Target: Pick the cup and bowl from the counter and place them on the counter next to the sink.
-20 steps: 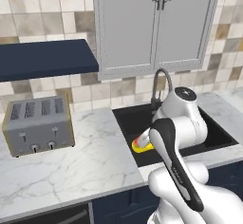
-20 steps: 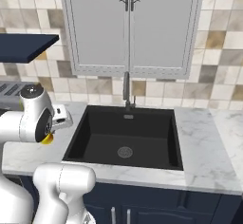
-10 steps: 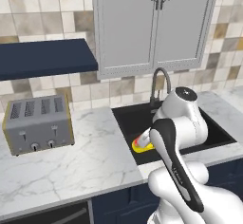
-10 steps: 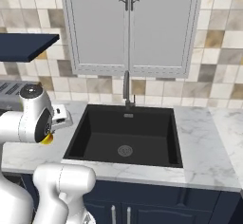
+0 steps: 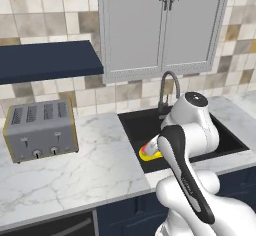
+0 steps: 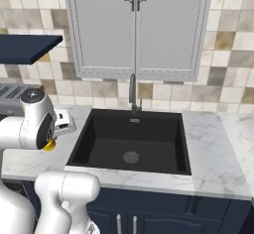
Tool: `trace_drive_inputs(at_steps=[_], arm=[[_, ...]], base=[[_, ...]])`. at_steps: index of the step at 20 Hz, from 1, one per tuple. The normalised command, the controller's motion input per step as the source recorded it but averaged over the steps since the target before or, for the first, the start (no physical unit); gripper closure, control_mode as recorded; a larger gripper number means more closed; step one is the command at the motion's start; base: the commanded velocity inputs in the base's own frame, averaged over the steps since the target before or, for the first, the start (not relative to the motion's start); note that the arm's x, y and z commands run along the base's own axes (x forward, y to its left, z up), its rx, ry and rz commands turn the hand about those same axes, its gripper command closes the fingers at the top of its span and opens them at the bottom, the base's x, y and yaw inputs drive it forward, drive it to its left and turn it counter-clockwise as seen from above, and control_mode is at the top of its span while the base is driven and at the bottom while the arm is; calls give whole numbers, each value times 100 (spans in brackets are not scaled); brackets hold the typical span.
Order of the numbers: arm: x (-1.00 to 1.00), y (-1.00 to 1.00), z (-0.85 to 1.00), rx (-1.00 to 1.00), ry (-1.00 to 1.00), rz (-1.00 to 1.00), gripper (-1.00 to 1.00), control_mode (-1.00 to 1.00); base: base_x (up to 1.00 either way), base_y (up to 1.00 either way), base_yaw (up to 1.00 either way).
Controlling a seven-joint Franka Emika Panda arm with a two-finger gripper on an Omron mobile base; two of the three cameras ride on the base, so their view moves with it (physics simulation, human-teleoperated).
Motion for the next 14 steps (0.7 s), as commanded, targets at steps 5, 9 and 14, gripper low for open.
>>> trace_drive_inputs(at_steps=[5,9,14], arm=[[0,0,0,0,0,0,100,-100],[0,15,-14,0,0,0,100,-100],[0,7,-3,0,0,0,100,-100]], base=[[0,0,0],[0,0,0],[0,0,0]])
